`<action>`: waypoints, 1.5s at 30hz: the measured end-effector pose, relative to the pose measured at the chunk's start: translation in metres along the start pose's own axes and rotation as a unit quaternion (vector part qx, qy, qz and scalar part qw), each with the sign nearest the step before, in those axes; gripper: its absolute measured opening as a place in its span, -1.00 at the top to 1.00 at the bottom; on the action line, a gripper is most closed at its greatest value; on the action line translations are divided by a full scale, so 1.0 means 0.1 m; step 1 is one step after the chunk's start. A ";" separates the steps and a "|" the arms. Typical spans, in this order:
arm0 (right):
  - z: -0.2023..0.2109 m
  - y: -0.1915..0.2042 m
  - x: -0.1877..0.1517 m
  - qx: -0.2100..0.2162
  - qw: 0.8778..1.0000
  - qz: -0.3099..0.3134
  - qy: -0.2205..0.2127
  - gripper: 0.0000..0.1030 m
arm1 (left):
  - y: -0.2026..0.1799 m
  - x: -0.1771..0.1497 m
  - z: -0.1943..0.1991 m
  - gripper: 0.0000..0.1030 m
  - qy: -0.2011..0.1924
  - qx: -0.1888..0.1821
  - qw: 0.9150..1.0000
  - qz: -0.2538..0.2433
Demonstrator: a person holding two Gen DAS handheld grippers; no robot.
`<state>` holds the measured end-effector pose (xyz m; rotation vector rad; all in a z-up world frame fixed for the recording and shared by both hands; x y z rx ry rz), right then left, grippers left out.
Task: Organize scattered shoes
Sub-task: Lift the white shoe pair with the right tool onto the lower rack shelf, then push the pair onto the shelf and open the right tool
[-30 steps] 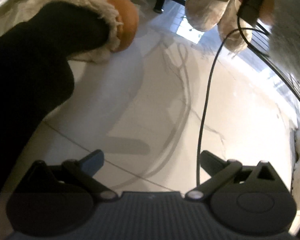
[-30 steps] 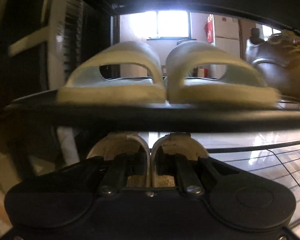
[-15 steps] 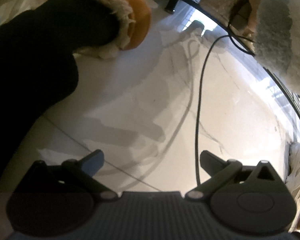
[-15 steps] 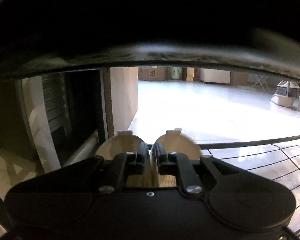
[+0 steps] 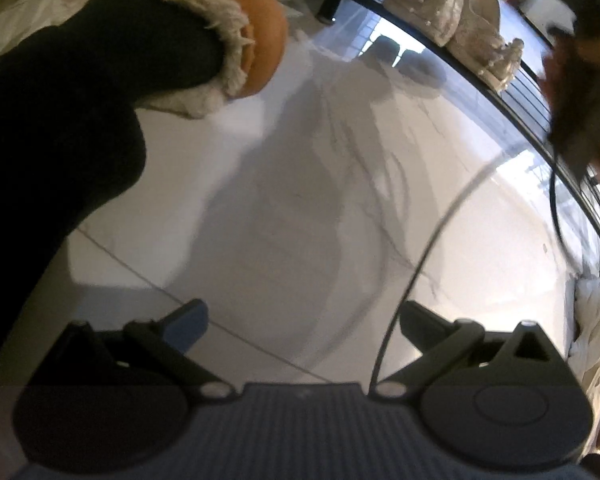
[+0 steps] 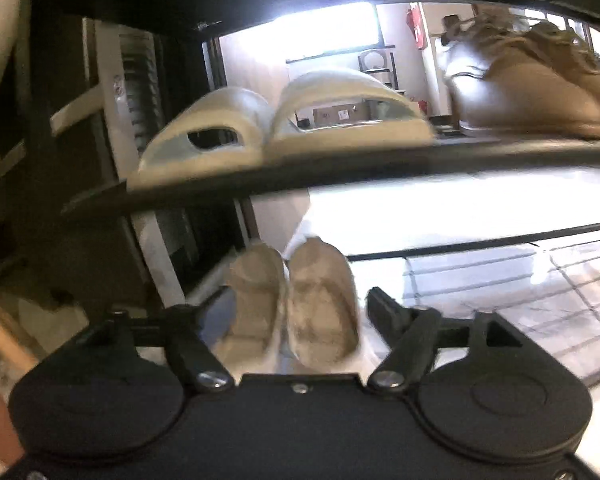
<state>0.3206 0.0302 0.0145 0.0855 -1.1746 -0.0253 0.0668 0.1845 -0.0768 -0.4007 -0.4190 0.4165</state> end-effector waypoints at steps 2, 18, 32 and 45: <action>-0.01 -0.04 -0.18 -0.012 0.999 0.030 0.022 -0.62 | 0.00 -0.03 0.01 -0.99 0.000 0.000 1.000 -0.001; -0.35 0.01 -0.57 -0.002 0.994 0.054 0.099 -0.14 | 0.02 0.09 -0.05 -0.99 0.012 0.002 1.000 0.016; -0.88 0.11 -0.38 -0.039 0.994 0.044 0.092 -0.04 | 0.08 0.05 -0.02 -0.99 0.015 0.001 0.999 0.029; -0.43 0.06 -0.23 -0.023 0.997 0.004 0.074 -0.69 | 0.09 0.03 0.08 -0.99 0.006 -0.007 1.000 0.029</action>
Point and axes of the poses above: each gripper's, at about its wrist camera, not at the fingertips, and z roughly against the way its jaws point, y to its left, x to its top, the point moved 3 cm from there along -z, roughly the way its jaws point, and after that the axes turned 10 degrees about -x, right-handed, at the moved point
